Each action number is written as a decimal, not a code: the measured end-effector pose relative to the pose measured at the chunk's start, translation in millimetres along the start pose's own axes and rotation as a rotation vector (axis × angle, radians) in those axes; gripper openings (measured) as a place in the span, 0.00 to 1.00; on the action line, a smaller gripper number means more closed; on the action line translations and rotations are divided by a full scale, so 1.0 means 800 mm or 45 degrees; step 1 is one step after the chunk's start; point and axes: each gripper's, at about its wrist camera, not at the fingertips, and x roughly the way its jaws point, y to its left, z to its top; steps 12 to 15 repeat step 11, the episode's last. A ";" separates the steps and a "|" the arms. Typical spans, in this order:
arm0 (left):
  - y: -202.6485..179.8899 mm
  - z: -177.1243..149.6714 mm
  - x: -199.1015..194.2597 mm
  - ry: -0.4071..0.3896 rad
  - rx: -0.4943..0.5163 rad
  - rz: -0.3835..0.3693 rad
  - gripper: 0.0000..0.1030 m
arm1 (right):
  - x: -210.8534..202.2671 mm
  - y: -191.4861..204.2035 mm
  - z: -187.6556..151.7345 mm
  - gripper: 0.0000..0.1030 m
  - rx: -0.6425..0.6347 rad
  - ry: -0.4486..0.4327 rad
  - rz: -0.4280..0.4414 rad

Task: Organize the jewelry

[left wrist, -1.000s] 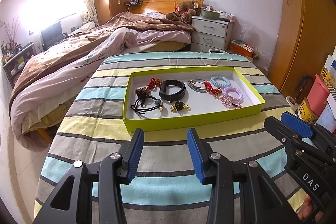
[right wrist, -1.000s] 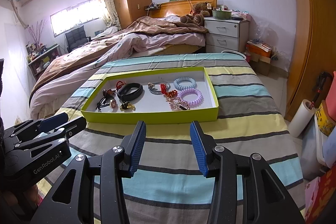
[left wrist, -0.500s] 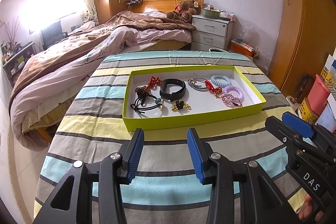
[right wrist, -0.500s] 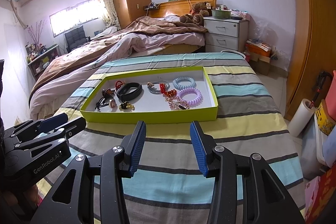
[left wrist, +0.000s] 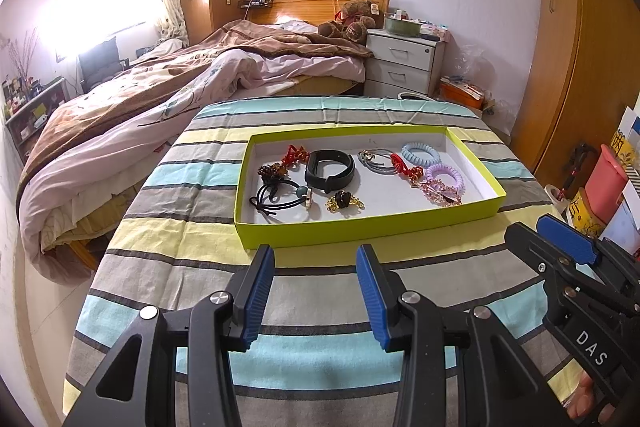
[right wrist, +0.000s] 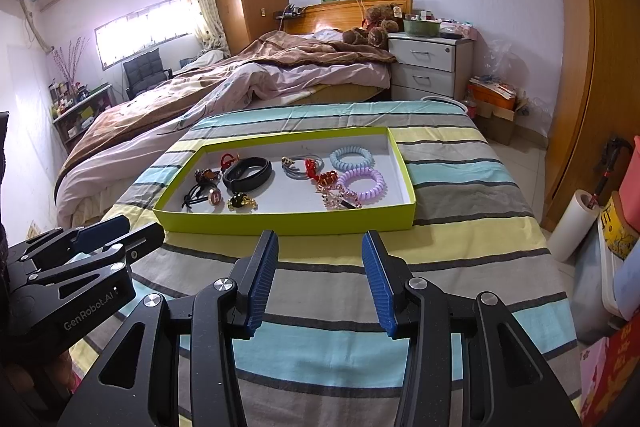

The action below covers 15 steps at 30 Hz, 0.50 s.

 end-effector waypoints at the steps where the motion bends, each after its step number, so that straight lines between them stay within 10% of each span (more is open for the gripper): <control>1: -0.001 0.000 0.001 0.002 0.000 -0.001 0.41 | 0.000 0.000 0.000 0.43 -0.001 -0.001 0.002; 15: -0.002 0.001 0.004 0.008 0.001 -0.006 0.41 | -0.001 0.000 0.000 0.43 0.000 -0.003 -0.001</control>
